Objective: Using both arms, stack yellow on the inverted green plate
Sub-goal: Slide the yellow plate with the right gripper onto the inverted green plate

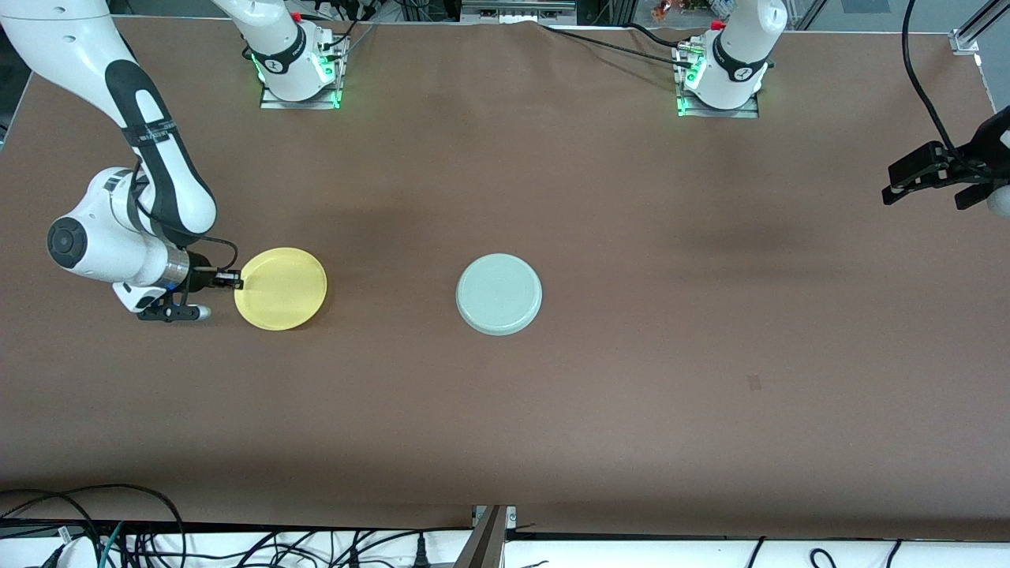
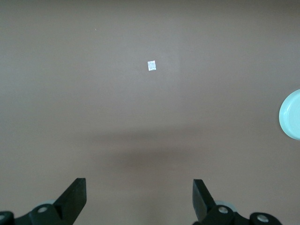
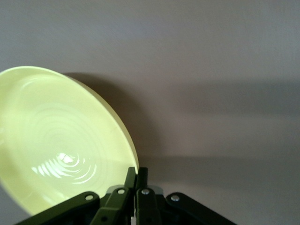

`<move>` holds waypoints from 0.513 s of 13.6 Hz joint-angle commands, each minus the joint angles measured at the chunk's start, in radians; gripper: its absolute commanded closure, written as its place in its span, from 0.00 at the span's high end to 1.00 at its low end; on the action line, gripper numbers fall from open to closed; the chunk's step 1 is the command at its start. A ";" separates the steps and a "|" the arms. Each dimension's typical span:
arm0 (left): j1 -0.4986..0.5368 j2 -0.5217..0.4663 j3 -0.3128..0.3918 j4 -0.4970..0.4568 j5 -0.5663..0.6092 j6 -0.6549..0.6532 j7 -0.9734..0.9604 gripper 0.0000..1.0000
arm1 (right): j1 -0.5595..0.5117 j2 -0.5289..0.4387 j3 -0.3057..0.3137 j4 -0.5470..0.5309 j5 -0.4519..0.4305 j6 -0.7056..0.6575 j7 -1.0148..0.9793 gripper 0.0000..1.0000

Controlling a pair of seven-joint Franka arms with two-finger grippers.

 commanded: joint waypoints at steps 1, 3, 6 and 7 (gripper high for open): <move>0.005 0.057 -0.001 0.079 -0.022 -0.012 -0.004 1.00 | 0.001 -0.016 0.089 0.146 0.020 -0.164 0.060 0.00; 0.007 0.057 -0.001 0.079 -0.022 -0.012 -0.004 1.00 | 0.025 0.024 0.179 0.230 0.033 -0.194 0.132 0.00; 0.004 0.063 -0.001 0.079 -0.023 -0.012 -0.006 1.00 | 0.128 0.122 0.246 0.321 0.105 -0.150 0.305 0.00; 0.005 0.063 -0.002 0.079 -0.025 -0.012 -0.006 1.00 | 0.178 0.157 0.246 0.351 0.105 -0.110 0.330 0.00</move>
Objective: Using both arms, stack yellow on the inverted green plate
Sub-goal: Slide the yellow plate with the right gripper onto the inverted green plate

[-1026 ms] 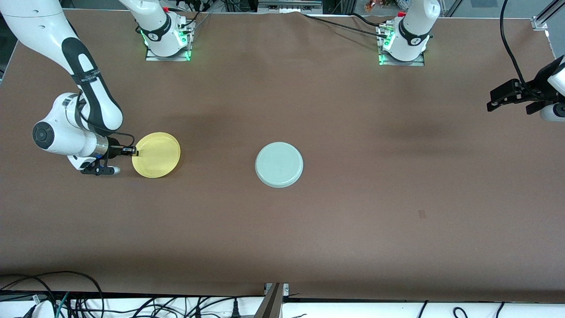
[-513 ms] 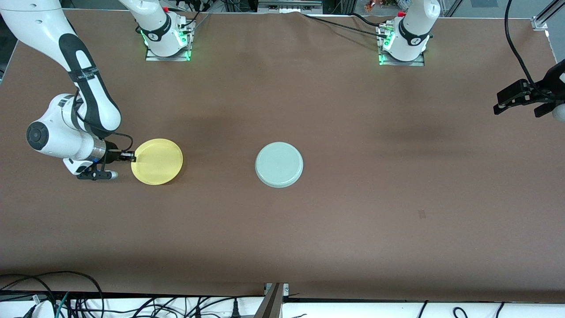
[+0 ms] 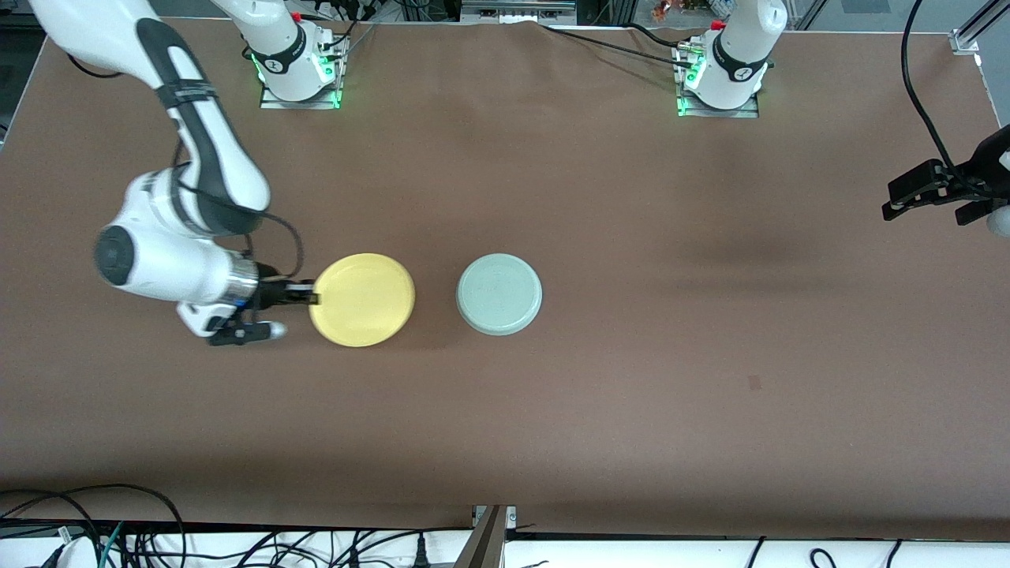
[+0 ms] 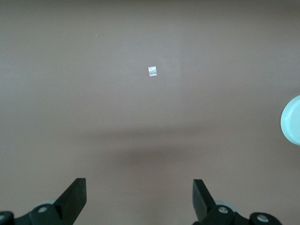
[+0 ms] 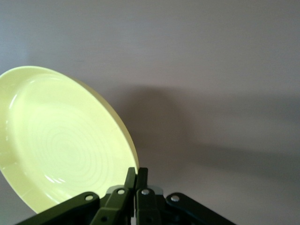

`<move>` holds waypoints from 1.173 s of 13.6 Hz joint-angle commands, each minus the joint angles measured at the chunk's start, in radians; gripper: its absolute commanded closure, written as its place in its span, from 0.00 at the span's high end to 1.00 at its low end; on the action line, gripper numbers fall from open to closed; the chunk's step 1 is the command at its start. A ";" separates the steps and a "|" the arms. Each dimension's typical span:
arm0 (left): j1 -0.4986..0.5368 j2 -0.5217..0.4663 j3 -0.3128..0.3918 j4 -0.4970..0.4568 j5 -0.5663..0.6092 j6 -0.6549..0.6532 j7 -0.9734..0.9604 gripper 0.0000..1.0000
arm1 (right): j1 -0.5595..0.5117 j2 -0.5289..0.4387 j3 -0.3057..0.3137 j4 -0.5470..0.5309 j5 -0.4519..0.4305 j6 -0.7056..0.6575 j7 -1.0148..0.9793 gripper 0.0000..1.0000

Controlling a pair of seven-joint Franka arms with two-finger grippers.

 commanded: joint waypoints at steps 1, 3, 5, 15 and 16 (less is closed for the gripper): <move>0.004 0.019 -0.002 0.031 -0.026 -0.012 -0.006 1.00 | 0.115 0.132 -0.001 0.111 0.021 0.084 0.087 0.00; 0.008 0.017 -0.002 0.033 -0.028 -0.012 -0.004 1.00 | 0.199 0.184 -0.001 0.122 0.021 0.184 0.167 0.00; 0.008 0.017 -0.001 0.033 -0.026 -0.012 -0.004 1.00 | 0.275 0.221 -0.001 0.123 0.021 0.277 0.253 0.00; 0.010 0.017 0.001 0.033 -0.022 -0.012 -0.006 1.00 | 0.326 0.266 -0.004 0.113 0.012 0.298 0.313 0.00; 0.010 0.017 0.001 0.033 -0.022 -0.012 -0.006 1.00 | 0.326 0.266 -0.004 0.105 0.010 0.298 0.313 0.00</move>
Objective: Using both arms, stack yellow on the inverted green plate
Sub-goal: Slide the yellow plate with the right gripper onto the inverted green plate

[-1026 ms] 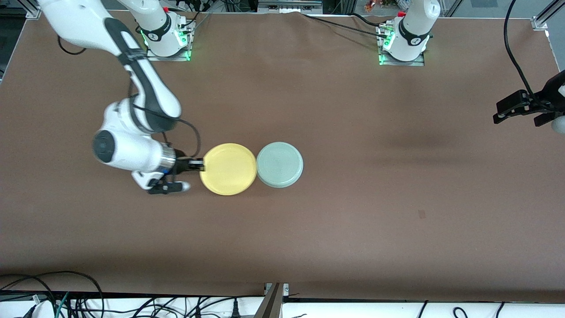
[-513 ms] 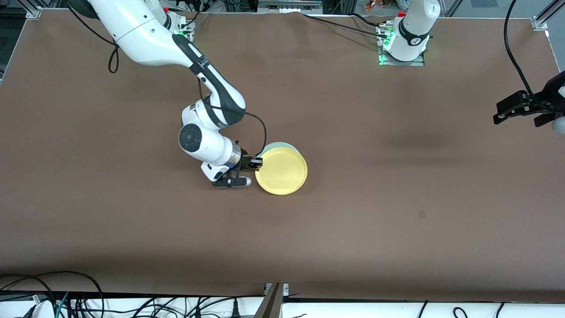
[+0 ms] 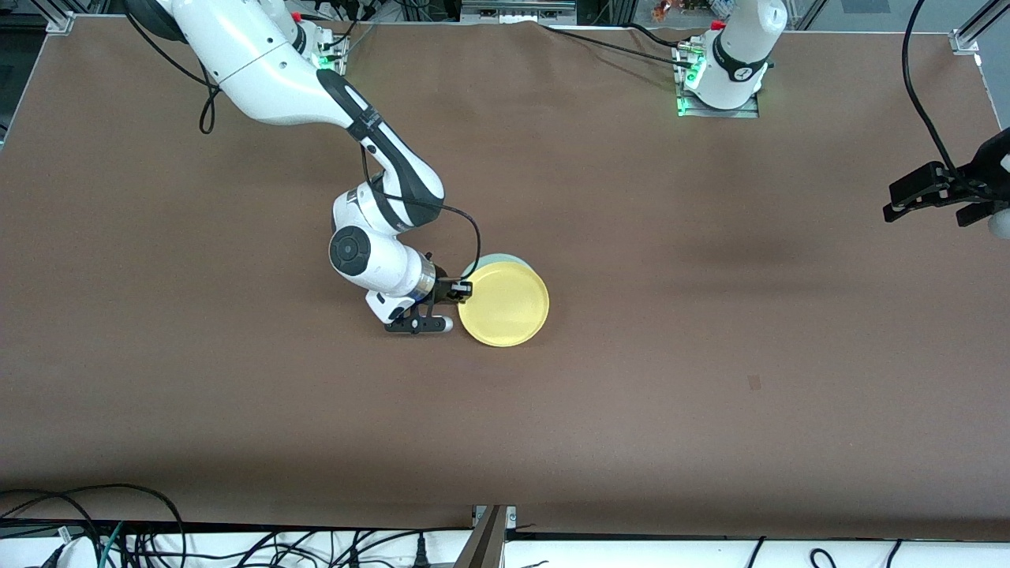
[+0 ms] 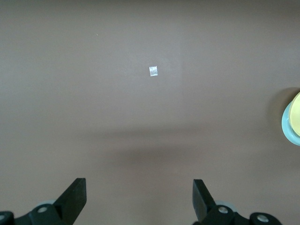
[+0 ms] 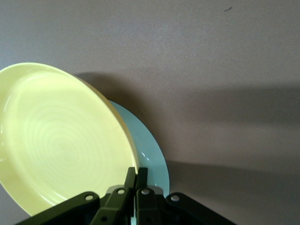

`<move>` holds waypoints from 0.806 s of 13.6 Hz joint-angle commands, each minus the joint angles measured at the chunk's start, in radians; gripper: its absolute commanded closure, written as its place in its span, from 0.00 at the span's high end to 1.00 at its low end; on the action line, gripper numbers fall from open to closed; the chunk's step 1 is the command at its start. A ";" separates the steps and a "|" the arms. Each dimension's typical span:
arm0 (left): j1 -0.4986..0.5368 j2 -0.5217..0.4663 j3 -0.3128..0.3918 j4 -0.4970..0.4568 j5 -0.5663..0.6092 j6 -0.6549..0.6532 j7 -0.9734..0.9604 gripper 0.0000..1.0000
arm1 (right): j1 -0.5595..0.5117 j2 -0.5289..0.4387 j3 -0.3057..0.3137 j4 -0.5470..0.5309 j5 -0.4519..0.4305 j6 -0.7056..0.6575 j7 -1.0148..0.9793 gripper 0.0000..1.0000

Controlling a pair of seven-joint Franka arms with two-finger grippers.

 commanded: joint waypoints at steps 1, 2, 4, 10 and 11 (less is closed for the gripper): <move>0.006 0.014 0.001 0.031 -0.022 -0.012 -0.006 1.00 | 0.000 0.007 -0.001 0.001 0.004 -0.021 0.001 0.00; 0.006 0.014 0.001 0.031 -0.022 -0.012 -0.006 1.00 | 0.000 0.007 -0.001 0.000 0.004 -0.021 0.001 0.00; 0.004 0.014 -0.001 0.031 -0.022 -0.012 -0.006 1.00 | -0.005 0.005 -0.002 0.001 0.005 -0.047 0.004 0.14; 0.003 0.014 -0.006 0.031 -0.017 -0.012 -0.006 1.00 | -0.008 -0.079 -0.051 0.014 -0.005 -0.172 0.002 1.00; 0.003 0.014 -0.004 0.031 -0.016 -0.012 -0.006 1.00 | -0.009 -0.108 -0.079 0.021 -0.005 -0.236 0.001 1.00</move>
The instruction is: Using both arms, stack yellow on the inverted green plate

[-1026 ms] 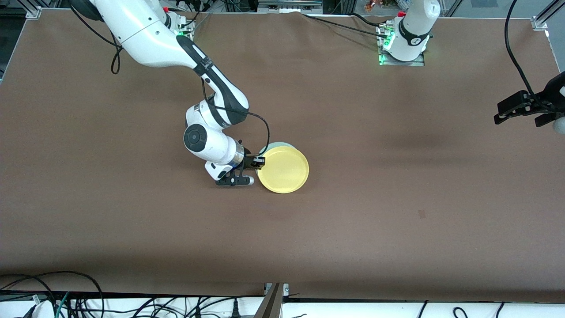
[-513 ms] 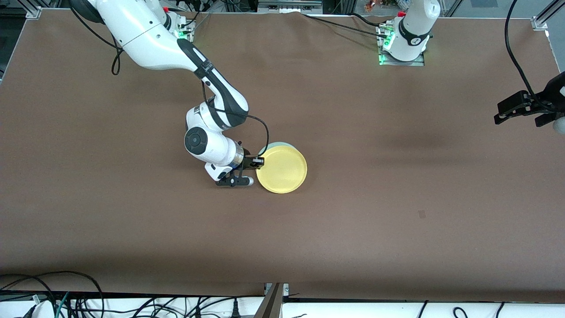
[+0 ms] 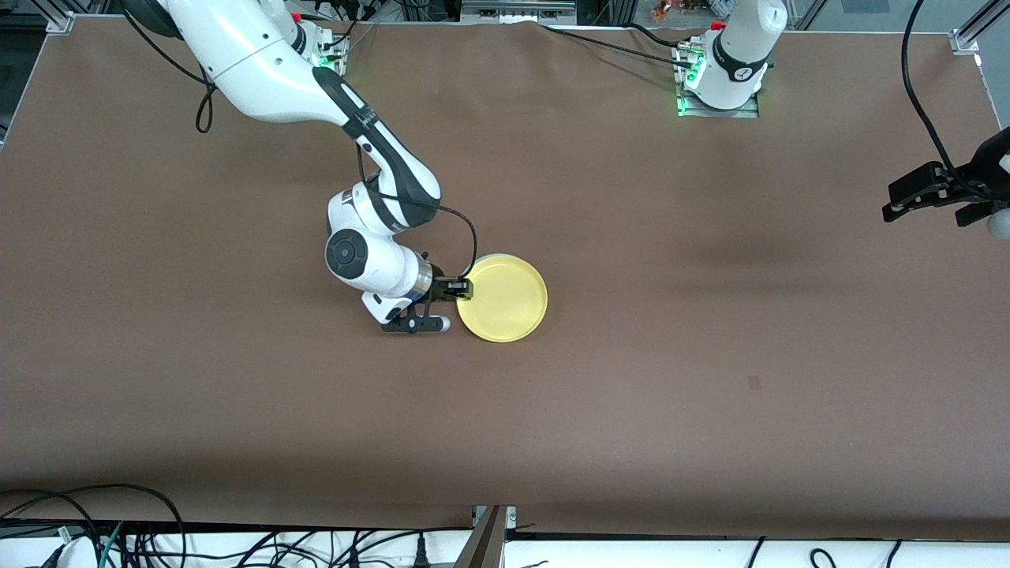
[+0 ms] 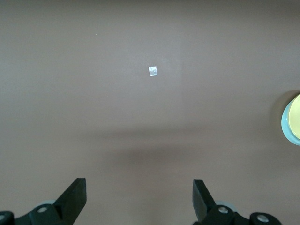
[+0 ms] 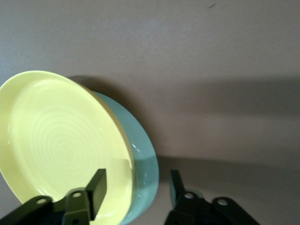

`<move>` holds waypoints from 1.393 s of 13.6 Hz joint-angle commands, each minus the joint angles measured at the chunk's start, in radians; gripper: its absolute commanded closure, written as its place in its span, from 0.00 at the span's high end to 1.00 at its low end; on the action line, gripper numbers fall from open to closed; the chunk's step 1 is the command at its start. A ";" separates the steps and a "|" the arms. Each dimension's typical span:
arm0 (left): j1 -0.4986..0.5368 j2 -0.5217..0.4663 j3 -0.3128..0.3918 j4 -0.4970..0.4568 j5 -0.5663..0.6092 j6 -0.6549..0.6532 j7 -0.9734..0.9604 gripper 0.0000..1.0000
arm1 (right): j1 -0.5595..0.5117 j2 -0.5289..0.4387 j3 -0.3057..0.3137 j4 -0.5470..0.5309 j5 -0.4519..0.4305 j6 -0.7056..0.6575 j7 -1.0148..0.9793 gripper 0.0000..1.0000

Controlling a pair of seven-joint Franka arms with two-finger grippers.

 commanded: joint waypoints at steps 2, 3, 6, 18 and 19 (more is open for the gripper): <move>0.003 0.014 -0.003 0.031 -0.016 -0.012 -0.006 1.00 | -0.008 -0.145 -0.096 0.012 -0.005 -0.225 0.001 1.00; 0.001 0.014 -0.003 0.031 -0.016 -0.012 -0.006 1.00 | -0.008 -0.182 -0.133 0.014 -0.007 -0.275 -0.004 1.00; 0.001 0.014 -0.003 0.031 -0.014 -0.012 -0.006 1.00 | -0.008 -0.291 -0.211 0.012 -0.137 -0.367 -0.035 1.00; 0.003 0.014 -0.002 0.031 -0.017 -0.012 -0.007 1.00 | -0.295 -0.765 -0.263 -0.225 -0.298 -0.712 -0.351 1.00; 0.003 0.015 -0.002 0.031 -0.017 -0.012 -0.007 1.00 | -0.349 -0.771 -0.224 -0.221 -0.291 -0.714 -0.342 1.00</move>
